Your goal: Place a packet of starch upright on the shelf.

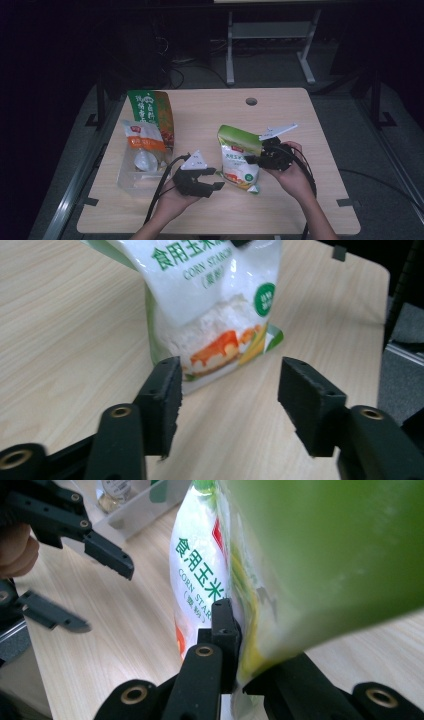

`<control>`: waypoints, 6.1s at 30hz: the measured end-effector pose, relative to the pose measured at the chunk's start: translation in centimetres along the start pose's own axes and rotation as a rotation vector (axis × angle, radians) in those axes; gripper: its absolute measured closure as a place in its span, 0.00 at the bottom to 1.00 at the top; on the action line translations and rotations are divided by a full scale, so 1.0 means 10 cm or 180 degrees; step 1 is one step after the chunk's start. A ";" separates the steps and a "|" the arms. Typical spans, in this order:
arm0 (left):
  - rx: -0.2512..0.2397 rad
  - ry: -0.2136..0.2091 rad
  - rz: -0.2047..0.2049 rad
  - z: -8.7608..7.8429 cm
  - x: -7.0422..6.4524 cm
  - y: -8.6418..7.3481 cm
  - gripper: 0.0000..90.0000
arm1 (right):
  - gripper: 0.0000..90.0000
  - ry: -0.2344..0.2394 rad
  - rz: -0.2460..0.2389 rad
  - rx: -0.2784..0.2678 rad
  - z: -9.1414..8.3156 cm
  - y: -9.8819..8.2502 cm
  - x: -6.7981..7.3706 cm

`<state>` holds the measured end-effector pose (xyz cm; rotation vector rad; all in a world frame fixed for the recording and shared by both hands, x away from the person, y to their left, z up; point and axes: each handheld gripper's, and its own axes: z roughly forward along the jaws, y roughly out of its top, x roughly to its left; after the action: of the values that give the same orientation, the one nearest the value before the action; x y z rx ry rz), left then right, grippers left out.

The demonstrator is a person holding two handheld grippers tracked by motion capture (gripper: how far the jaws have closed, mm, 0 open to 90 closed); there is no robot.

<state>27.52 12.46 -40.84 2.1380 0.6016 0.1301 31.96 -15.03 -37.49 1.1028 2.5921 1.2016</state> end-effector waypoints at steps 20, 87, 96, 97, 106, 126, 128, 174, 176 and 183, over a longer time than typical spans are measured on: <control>-0.0107 -0.0068 -0.0019 -0.26 -0.20 -0.41 0.35 | 0.97 0.0065 0.0022 0.0069 -0.03 0.39 0.12; 0.0019 -0.0239 0.0295 -0.16 -0.48 -0.55 0.30 | 0.98 0.0775 -0.0896 -0.0038 0.42 1.94 1.52; -0.0003 -0.0234 0.0252 -0.15 -0.49 -0.56 0.30 | 0.98 0.0922 -0.0940 0.0030 0.75 1.98 1.68; -0.0003 -0.0234 0.0252 -0.15 -0.49 -0.56 0.30 | 0.98 0.0922 -0.0940 0.0030 0.75 1.98 1.68; 0.0035 -0.0207 0.0357 -0.15 -0.47 -0.56 0.30 | 0.98 0.1039 -0.0986 0.0112 1.05 1.97 1.78; 0.0015 -0.0236 0.0327 -0.13 -0.46 -0.57 0.30 | 0.98 0.1201 -0.0825 0.0371 1.64 1.81 1.76; 0.0028 -0.0256 0.0280 -0.13 -0.47 -0.57 0.30 | 0.97 0.1197 -0.0828 0.0397 1.67 1.78 1.75; -0.0010 -0.0206 0.0208 -0.13 -0.42 -0.58 0.30 | 0.81 0.1302 -0.0589 0.0435 1.54 1.43 1.37; -0.0022 -0.0201 0.0188 -0.14 -0.41 -0.58 0.30 | 0.80 0.1305 -0.0586 0.0436 1.53 1.43 1.36; -0.0007 -0.0161 0.0207 -0.16 -0.36 -0.57 0.30 | 0.70 0.1260 -0.0553 0.0319 1.33 1.41 1.19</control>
<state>21.77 14.82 -43.95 2.1528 0.5025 0.1120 35.92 7.13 -34.31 0.6882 2.9909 1.3802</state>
